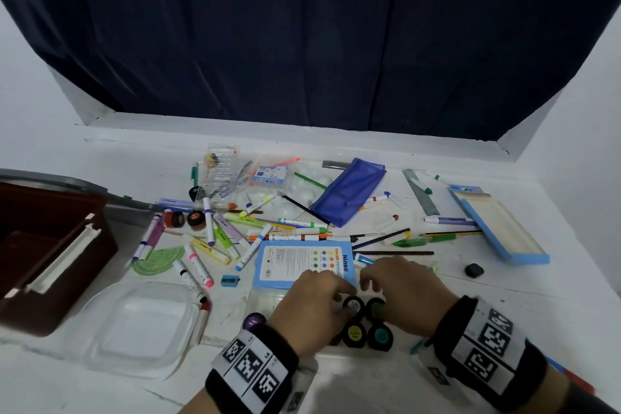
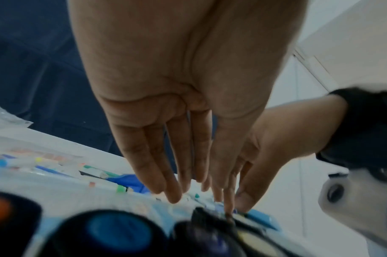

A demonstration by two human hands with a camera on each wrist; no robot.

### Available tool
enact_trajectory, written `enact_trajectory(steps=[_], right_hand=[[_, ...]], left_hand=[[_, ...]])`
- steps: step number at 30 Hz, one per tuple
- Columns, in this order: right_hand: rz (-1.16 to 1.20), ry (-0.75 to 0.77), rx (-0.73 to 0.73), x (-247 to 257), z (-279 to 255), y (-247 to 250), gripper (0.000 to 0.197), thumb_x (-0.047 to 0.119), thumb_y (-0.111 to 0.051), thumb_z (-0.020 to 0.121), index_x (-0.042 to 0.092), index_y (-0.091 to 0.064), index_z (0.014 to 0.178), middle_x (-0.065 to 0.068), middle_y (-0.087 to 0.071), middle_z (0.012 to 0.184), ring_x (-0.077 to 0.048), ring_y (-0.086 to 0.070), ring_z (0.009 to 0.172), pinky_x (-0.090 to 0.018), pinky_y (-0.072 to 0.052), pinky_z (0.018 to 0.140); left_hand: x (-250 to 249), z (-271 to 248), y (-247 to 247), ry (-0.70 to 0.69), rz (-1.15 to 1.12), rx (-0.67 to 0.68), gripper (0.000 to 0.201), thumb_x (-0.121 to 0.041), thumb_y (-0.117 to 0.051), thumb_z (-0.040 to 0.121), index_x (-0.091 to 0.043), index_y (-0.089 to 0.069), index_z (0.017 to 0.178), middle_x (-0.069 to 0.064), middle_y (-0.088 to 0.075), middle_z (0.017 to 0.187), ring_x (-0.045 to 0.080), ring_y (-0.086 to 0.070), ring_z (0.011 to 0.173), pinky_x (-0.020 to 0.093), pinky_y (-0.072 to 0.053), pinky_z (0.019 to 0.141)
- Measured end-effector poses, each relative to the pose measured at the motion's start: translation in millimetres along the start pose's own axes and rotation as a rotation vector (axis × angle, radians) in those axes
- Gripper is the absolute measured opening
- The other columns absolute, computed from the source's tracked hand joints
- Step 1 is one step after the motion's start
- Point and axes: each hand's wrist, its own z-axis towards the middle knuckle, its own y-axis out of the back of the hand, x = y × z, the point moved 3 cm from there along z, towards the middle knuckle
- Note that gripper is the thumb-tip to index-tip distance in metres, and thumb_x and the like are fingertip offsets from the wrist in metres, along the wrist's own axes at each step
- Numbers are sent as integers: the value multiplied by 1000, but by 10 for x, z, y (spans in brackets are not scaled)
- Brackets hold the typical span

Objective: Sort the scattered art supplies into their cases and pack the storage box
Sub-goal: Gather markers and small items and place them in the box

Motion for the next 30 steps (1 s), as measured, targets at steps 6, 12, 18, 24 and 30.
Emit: enact_trajectory(steps=[6,12,18,24,30], right_hand=[[270,75,-300,243,224,295,21,36,-65,87,34,-61,108,11,-62,96,-7,-59,86,-30,-51,79],[525,235,-528,698,572,570,11,30,-68,80,29,-67,91,11,-62,74,-10,-61,67,-29,-51,64],[499,325,-429,1158,1199,627,8,27,-66,84,27,-67,92,10,-64,80,-9,-60,74,-31,-51,71],[287,450,-262,1678,1949,542,19,27,-59,90,22,-65,107,3,-64,105,-16,-58,97,-35,-50,84],[96,459,-149,1947,2572,341,24,24,-58,89,18,-62,112,-5,-63,112,-27,-53,107,-43,-49,87]], left_hand=[[214,-286,772,17,-180,-208,22,-32,-75,87,-36,-72,108,-23,-69,104,-5,-64,93,18,-54,79],[679,-596,1630,84,-186,-480,20,-23,-78,84,-33,-71,99,-13,-71,88,5,-68,82,20,-53,66],[1439,-450,2085,183,148,-479,28,-24,-75,86,-23,-67,113,-6,-69,104,13,-66,92,27,-50,77],[1987,86,2122,384,353,-150,34,-21,-61,91,-14,-56,124,6,-60,124,23,-57,112,25,-42,90],[2405,400,2057,516,422,63,24,-27,-60,90,-16,-55,110,8,-62,125,26,-58,116,30,-45,93]])
